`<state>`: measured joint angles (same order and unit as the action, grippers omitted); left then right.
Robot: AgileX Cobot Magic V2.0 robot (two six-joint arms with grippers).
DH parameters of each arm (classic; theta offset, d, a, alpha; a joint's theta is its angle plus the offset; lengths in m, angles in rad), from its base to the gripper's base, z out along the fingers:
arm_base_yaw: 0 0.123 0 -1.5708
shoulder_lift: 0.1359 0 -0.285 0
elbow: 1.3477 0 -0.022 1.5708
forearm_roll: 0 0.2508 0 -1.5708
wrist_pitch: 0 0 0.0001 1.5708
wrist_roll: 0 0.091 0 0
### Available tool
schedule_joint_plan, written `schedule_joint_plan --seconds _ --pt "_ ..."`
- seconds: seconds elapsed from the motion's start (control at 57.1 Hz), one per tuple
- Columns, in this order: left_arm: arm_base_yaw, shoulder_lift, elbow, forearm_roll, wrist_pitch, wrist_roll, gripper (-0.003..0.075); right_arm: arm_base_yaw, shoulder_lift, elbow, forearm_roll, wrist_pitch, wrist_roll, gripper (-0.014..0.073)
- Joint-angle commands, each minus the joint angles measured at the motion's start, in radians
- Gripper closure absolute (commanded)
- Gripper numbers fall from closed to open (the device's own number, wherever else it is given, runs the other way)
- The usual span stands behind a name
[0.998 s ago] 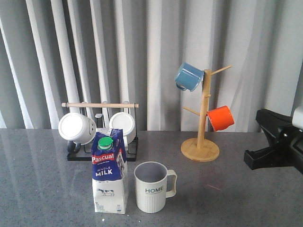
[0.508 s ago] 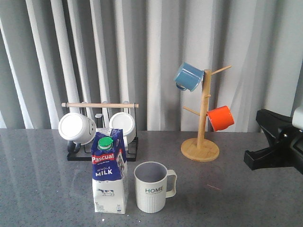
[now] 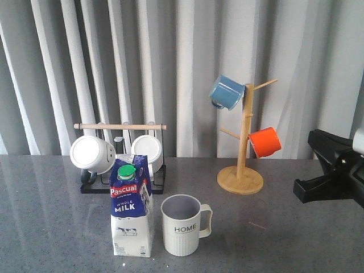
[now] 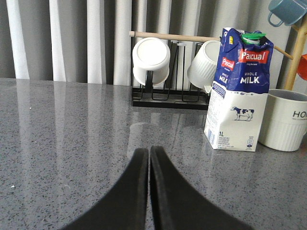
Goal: Place milk next to cup
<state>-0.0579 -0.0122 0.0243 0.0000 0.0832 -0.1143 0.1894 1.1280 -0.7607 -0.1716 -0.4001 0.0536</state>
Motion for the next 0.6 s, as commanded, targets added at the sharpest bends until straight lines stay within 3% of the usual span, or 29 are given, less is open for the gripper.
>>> schedule_joint_plan --seconds 0.0,0.263,0.578 --pt "0.001 -0.012 -0.022 -0.009 -0.064 -0.009 0.0726 -0.007 -0.045 -0.014 0.007 -0.068 -0.019 0.0601" --pt "0.001 -0.012 -0.022 -0.009 -0.064 -0.009 0.0726 -0.081 -0.400 0.334 0.172 0.093 -0.038 0.0601" --pt "0.001 -0.012 -0.022 -0.009 -0.064 -0.009 0.0726 -0.116 -0.912 0.779 0.135 0.105 -0.028 0.0601"
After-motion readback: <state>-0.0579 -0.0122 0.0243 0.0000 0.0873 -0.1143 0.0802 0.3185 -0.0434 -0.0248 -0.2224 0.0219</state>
